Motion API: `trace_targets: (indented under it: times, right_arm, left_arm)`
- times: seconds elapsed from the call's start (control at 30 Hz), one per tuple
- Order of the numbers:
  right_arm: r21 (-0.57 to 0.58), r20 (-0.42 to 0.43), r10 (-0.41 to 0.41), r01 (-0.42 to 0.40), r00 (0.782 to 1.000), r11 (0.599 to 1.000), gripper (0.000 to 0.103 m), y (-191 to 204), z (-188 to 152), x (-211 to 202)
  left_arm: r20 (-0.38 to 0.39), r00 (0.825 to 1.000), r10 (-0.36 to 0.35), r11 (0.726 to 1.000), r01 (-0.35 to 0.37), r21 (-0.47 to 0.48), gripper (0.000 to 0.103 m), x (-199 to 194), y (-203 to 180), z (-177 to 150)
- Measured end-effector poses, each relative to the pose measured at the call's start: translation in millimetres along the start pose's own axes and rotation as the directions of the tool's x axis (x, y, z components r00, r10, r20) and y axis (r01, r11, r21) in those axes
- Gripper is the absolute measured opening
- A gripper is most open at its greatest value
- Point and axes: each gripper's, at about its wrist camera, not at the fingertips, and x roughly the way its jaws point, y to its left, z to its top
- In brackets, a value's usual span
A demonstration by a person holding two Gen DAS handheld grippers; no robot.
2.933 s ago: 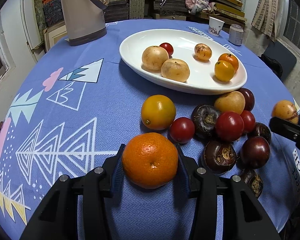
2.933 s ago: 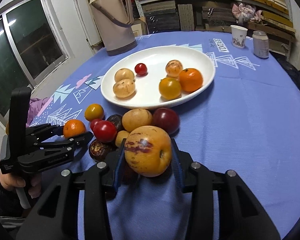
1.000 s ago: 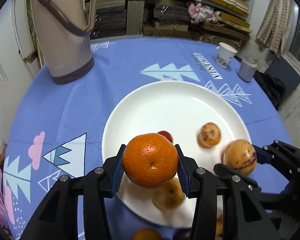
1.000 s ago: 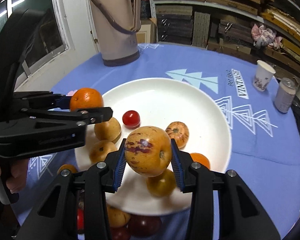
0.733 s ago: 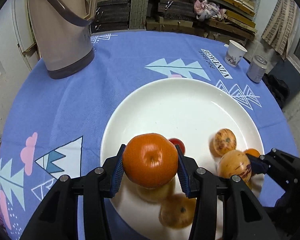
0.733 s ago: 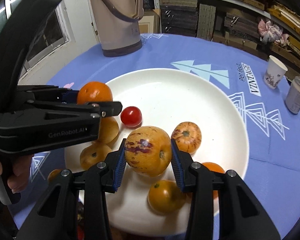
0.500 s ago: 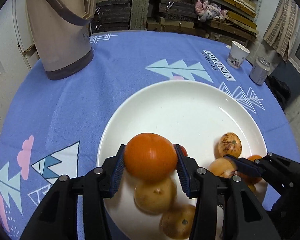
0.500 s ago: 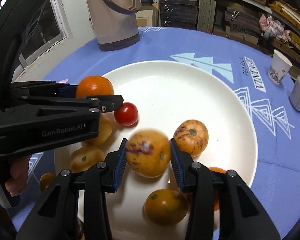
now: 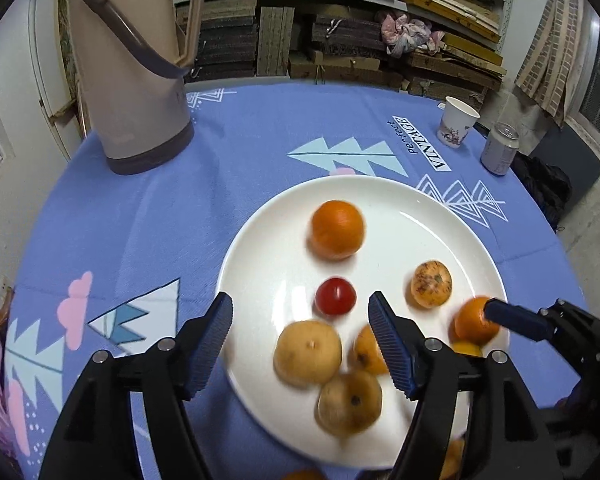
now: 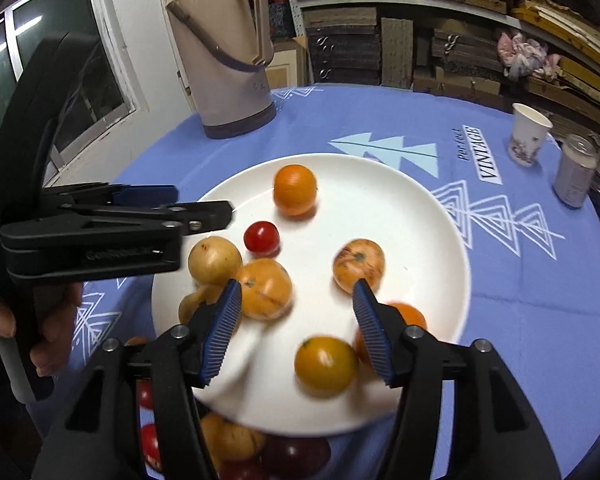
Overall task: Organize fruits
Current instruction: 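Withdraw both grippers from the plate toward the fruit pile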
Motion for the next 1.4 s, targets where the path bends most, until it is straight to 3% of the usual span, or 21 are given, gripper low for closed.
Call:
trace_targets:
  times: [0.07, 0.1, 0.2, 0.3, 0.5, 0.9, 1.17, 1.4]
  right_arm:
    - [0.014, 0.01, -0.012, 0.012, 1.0, 1.0, 0.063, -1.3, -5.8, -9.9]
    - [0.018, 0.023, -0.018, 0.017, 1.0, 1.0, 0.073, -1.5, -9.6, -17.3]
    - [0.012, 0.079, -0.022, 0.021, 0.997, 1.0, 0.088, 0.9, -19.7, -35.4]
    - [0.028, 0.126, -0.022, 0.018, 0.992, 0.999, 0.094, 1.3, -31.8, -51.5]
    - [0.093, 0.098, -0.026, 0.017, 0.995, 0.996, 0.095, -3.5, -66.0, -70.6]
    - [0.082, 0.058, -0.07, 0.066, 0.996, 0.994, 0.095, 1.6, -126.9, -96.3]
    - [0.094, 0.039, -0.08, 0.076, 0.996, 0.993, 0.095, 1.9, -140.1, -99.0]
    - [0.07, 0.072, -0.113, 0.108, 0.991, 0.992, 0.095, 6.5, -142.9, -105.1]
  left_arm:
    - [0.003, 1.0, 0.001, 1.0, -0.001, 0.003, 0.071, -7.4, -1.4, -5.9]
    - [0.005, 1.0, -0.002, 1.0, 0.002, 0.002, 0.072, -12.0, -1.9, -9.9]
    - [0.012, 1.0, 0.001, 1.0, -0.001, 0.014, 0.075, -23.7, -5.0, -21.2]
    - [0.032, 0.999, 0.01, 1.0, -0.01, 0.025, 0.079, -37.4, -7.7, -35.7]
    - [0.045, 0.999, -0.003, 1.0, 0.002, 0.014, 0.082, -58.0, -4.8, -67.7]
    - [-0.004, 0.999, -0.04, 0.999, 0.04, -0.015, 0.083, -73.0, -0.3, -133.0]
    - [-0.064, 0.995, -0.08, 0.996, 0.083, 0.038, 0.083, -73.2, -25.0, -166.3]
    - [-0.103, 0.987, -0.128, 0.985, 0.138, 0.105, 0.083, -73.4, -54.2, -180.9]
